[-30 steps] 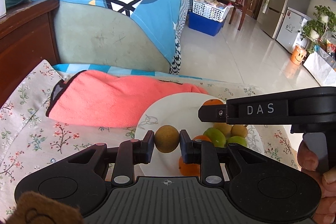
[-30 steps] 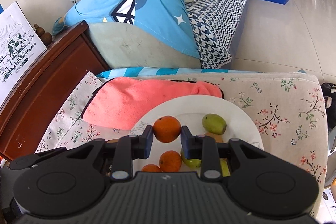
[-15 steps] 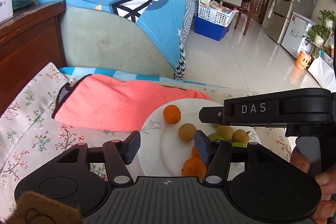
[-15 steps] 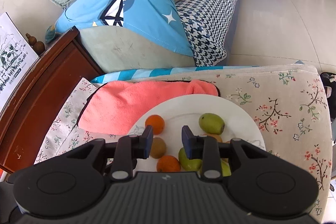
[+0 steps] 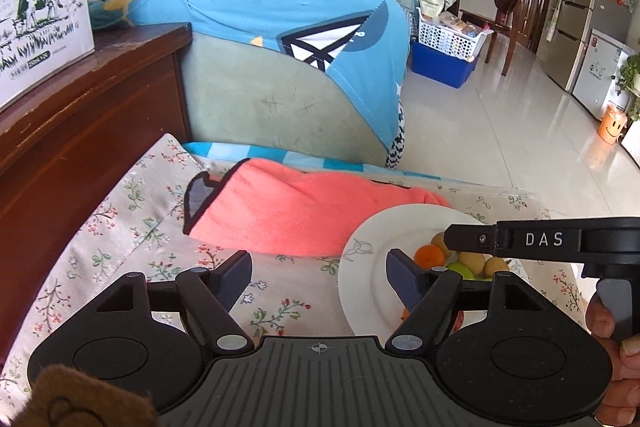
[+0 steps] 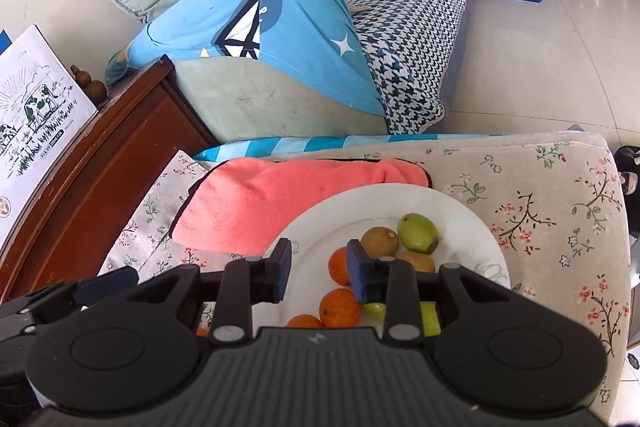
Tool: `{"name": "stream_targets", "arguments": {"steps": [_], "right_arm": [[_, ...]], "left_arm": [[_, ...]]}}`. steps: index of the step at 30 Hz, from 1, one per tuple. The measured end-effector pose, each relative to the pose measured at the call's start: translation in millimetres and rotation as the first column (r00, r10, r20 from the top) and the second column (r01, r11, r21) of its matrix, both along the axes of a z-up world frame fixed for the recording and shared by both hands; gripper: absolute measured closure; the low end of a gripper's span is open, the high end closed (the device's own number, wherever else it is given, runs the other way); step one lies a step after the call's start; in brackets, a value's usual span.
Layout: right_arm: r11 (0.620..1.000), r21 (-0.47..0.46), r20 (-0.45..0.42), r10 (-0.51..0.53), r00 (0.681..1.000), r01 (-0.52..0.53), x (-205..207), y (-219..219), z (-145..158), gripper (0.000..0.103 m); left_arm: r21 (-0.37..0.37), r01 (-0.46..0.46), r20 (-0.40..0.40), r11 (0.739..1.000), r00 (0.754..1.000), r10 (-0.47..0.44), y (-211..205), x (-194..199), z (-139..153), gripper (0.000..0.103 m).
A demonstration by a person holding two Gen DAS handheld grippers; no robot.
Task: Organize fruits
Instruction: 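Withdraw both open tools from the plate back over the fruit cluster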
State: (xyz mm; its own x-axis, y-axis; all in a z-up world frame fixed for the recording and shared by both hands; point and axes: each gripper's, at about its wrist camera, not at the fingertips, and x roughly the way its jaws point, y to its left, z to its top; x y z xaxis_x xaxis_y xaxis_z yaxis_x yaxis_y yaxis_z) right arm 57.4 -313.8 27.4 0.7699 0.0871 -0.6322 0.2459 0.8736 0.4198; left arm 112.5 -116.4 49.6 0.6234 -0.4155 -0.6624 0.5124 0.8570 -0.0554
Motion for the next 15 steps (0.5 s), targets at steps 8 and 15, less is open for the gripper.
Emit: {"name": "stream_targets", "arguments": {"steps": [8, 15], "right_arm": [[0.999, -0.010, 0.003, 0.054, 0.999, -0.054, -9, 15, 2, 0.069], [0.990, -0.037, 0.002, 0.136, 0.991, -0.136, -16, 40, 1, 0.069]], "left_arm": [[0.016, -0.046, -0.012, 0.999, 0.999, 0.046, 21, 1, 5, 0.025], [0.000, -0.109, -0.045, 0.994, 0.993, 0.109, 48, -1, 3, 0.025]]}}
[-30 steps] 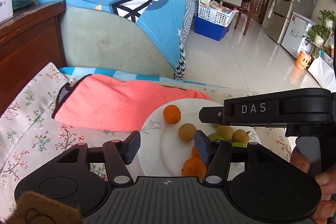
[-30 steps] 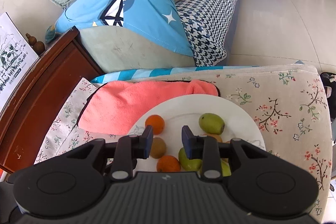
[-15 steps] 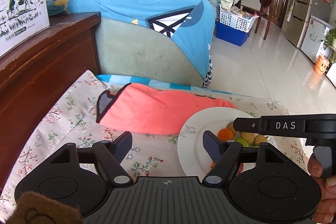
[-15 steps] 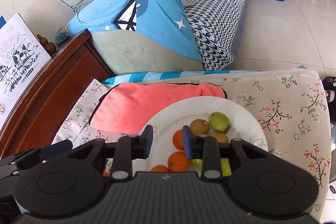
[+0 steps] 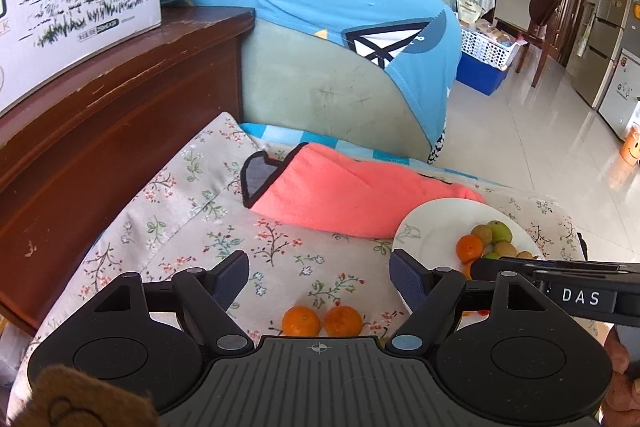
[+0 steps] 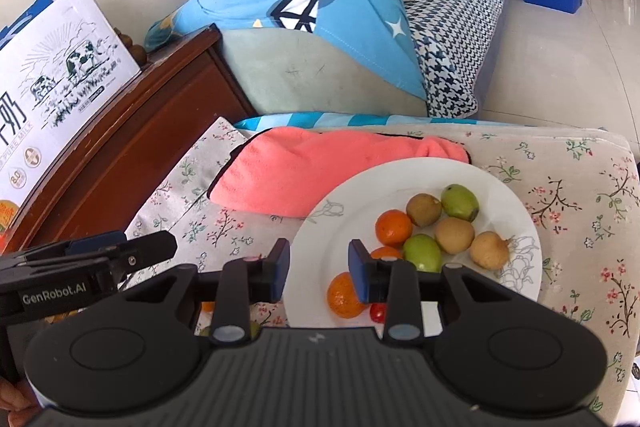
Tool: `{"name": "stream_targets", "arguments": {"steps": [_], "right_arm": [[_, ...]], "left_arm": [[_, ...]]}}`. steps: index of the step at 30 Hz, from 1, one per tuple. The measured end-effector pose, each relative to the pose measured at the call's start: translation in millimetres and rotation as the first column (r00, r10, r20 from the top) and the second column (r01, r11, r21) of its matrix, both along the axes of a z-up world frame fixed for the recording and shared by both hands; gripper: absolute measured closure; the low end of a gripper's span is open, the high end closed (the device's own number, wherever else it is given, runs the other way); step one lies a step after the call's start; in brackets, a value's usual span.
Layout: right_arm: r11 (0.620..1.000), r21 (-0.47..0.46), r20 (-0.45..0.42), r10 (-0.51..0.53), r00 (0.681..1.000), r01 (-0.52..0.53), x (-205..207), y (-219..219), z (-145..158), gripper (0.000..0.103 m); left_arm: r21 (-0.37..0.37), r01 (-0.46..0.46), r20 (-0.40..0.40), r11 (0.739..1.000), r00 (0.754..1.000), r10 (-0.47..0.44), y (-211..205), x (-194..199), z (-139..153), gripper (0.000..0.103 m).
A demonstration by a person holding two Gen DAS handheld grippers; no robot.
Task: Organize fruits
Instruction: 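Withdraw both open tools from the plate back over the fruit cluster, then close the right tool on a green jujube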
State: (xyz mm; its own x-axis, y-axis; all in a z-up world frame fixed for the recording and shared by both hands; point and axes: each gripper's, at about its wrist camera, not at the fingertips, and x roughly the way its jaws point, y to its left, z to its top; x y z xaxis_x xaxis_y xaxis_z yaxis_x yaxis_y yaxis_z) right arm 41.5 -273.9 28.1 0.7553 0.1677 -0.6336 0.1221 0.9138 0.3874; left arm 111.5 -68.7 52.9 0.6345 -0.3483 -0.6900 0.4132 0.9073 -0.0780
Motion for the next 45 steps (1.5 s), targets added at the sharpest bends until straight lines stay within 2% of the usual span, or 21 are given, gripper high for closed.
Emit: {"name": "stream_targets", "arguments": {"steps": [9, 16, 21, 35, 45], "right_arm": [[0.991, -0.038, -0.017, 0.130, 0.991, -0.131, -8, 39, -11, 0.069], [0.982, -0.042, -0.051, 0.182, 0.982, -0.184, -8, 60, -24, 0.069], [0.980, -0.048, -0.077, 0.191, 0.979, -0.195, -3, 67, -32, 0.069], [0.987, -0.038, -0.137, 0.152, 0.979, -0.158, 16, 75, -51, 0.069], [0.988, -0.033, -0.133, 0.146, 0.980, -0.152, 17, 73, -51, 0.074]], "left_arm": [[0.030, -0.041, -0.057, 0.999, 0.997, 0.043, 22, -9, -17, 0.025], [0.106, -0.070, -0.104, 0.992, 0.991, 0.082, 30, -8, -33, 0.025], [0.135, -0.080, -0.115, 0.988, 0.989, 0.096, 34, -7, -38, 0.025], [0.148, -0.063, -0.141, 0.987, 0.986, 0.084, 36, -12, -46, 0.025], [0.147, -0.052, -0.149, 0.988, 0.986, 0.074, 41, -13, -49, 0.025]]}}
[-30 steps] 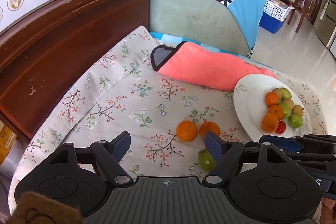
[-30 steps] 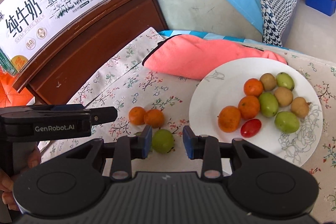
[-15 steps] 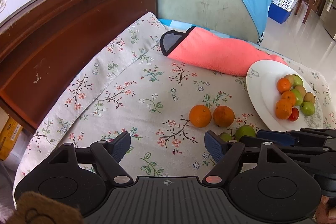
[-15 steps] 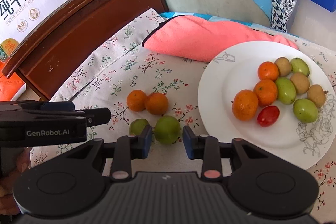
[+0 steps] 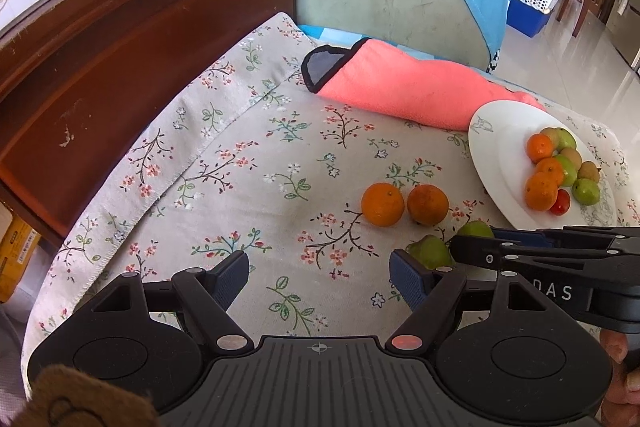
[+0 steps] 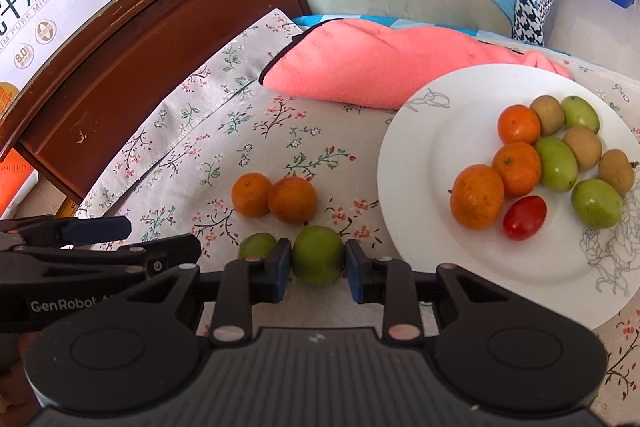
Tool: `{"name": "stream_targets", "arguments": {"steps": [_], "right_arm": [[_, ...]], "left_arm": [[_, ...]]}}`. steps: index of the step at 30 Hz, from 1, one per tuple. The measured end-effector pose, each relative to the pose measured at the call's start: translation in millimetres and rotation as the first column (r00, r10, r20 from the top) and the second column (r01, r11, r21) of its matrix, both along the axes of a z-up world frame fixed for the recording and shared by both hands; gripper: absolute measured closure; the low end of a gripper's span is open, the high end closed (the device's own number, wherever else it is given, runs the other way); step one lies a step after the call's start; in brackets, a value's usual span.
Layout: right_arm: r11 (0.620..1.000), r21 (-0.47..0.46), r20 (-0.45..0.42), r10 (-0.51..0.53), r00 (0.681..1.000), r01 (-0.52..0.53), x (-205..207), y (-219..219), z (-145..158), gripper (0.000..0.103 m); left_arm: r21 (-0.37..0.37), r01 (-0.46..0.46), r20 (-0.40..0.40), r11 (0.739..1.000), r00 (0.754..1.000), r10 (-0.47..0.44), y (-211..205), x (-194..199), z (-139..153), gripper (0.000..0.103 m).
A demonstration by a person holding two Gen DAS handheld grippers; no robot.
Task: Organize fruits
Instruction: 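Close the right tool on a green jujube, then close the left tool on another green jujube while the right tool holds its jujube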
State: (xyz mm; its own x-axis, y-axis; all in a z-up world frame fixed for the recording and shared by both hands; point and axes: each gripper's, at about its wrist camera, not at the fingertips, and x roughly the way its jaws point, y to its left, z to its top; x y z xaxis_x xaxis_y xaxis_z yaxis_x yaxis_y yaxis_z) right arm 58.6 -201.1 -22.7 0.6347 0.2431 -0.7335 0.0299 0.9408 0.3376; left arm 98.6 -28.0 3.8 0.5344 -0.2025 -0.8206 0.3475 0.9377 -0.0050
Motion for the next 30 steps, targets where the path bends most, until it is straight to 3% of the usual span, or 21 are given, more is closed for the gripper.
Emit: {"name": "stream_targets", "arguments": {"steps": [11, 24, 27, 30], "right_arm": [[0.999, 0.033, 0.042, -0.023, 0.999, 0.022, -14, -14, 17, 0.074], [0.997, 0.056, 0.058, -0.055, 0.997, 0.052, -20, -24, 27, 0.074], [0.997, 0.058, 0.056, -0.057, 0.997, 0.054, -21, -26, 27, 0.074], [0.997, 0.055, 0.050, -0.064, 0.997, 0.061, -22, -28, 26, 0.074]], "left_arm": [[-0.042, 0.099, -0.006, 0.994, 0.995, -0.099, -19, -12, -4, 0.025], [-0.054, 0.100, 0.008, 0.993, 0.995, -0.100, -42, -14, -26, 0.031], [-0.067, 0.100, 0.015, 0.993, 0.995, -0.099, -46, -14, -26, 0.038], [-0.067, 0.099, 0.009, 0.993, 0.995, -0.098, -49, -13, -29, 0.052]]}}
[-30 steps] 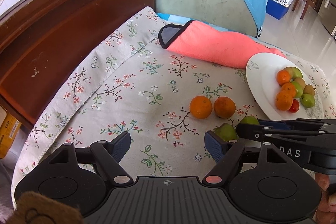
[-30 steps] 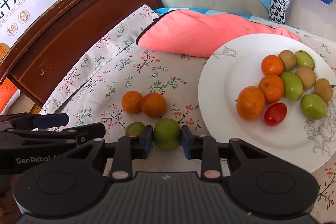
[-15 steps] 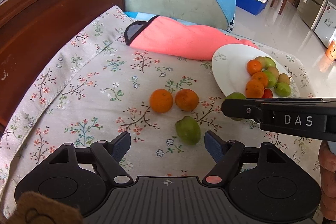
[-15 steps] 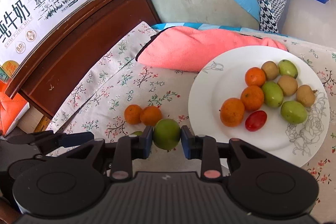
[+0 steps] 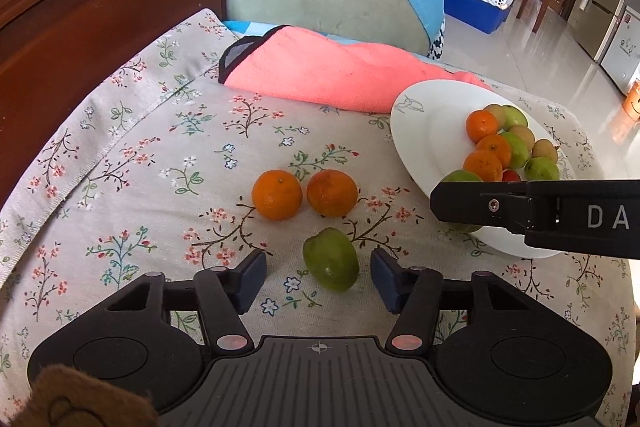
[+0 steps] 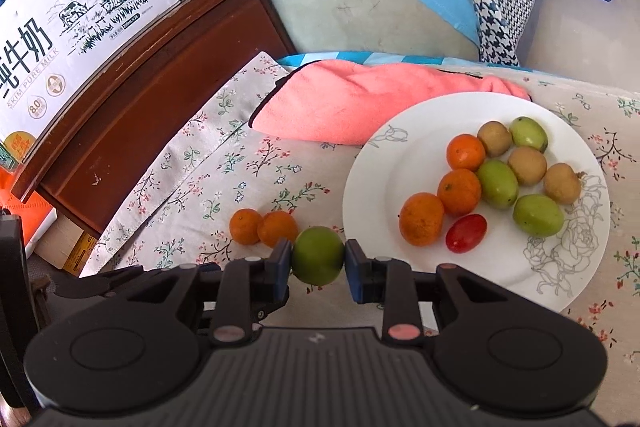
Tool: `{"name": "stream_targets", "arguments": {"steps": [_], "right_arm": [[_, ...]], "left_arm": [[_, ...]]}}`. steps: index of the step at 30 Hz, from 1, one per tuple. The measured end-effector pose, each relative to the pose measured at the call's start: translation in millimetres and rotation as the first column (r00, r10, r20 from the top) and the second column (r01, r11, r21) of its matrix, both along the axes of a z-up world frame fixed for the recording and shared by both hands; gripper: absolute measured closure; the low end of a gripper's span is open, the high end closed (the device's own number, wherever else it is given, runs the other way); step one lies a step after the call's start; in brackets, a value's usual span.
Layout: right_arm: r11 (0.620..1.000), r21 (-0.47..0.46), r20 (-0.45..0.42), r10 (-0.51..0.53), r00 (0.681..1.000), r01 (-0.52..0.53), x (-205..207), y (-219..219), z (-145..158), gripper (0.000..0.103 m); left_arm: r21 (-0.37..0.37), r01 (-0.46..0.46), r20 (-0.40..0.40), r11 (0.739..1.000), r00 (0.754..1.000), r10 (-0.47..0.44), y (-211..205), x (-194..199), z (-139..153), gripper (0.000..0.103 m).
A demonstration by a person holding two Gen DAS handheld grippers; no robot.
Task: Organize fruits
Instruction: 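Close the left tool on another green jujube while the right tool holds its jujube, then carry both green jujubes onto the white plate and open both tools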
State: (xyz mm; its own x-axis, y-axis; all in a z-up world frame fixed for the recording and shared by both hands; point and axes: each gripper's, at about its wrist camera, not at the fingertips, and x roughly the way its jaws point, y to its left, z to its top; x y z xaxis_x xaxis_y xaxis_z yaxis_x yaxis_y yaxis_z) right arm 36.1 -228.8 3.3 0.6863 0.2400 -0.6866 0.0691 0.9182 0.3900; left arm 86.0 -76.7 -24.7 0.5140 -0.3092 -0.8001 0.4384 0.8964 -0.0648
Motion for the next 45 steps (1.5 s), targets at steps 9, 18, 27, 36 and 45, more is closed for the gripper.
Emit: {"name": "stream_targets", "arguments": {"steps": [9, 18, 27, 36, 45], "right_arm": [[1.000, 0.006, -0.010, -0.005, 1.000, 0.005, -2, -5, -1, 0.074], [0.999, 0.013, 0.014, -0.030, 0.999, 0.029, -5, -16, 6, 0.074], [0.989, 0.069, 0.099, -0.136, 0.986, 0.130, -8, -54, 36, 0.074], [0.968, 0.100, 0.140, -0.241, 0.961, 0.228, -15, -89, 52, 0.074], [0.970, 0.078, 0.036, -0.232, 0.972, 0.229, -26, -93, 27, 0.074]], "left_arm": [[-0.008, -0.013, 0.036, 1.000, 0.999, 0.013, 1, -3, 2, 0.076], [-0.062, -0.035, 0.079, 0.997, 0.996, 0.040, 6, 0, 22, 0.076], [-0.133, -0.010, 0.145, 0.991, 0.989, 0.030, -1, 3, 45, 0.076], [-0.210, 0.032, 0.128, 0.977, 0.992, -0.005, -21, 15, 52, 0.076], [-0.204, 0.045, 0.125, 0.978, 0.992, -0.020, -46, 29, 45, 0.076]]}}
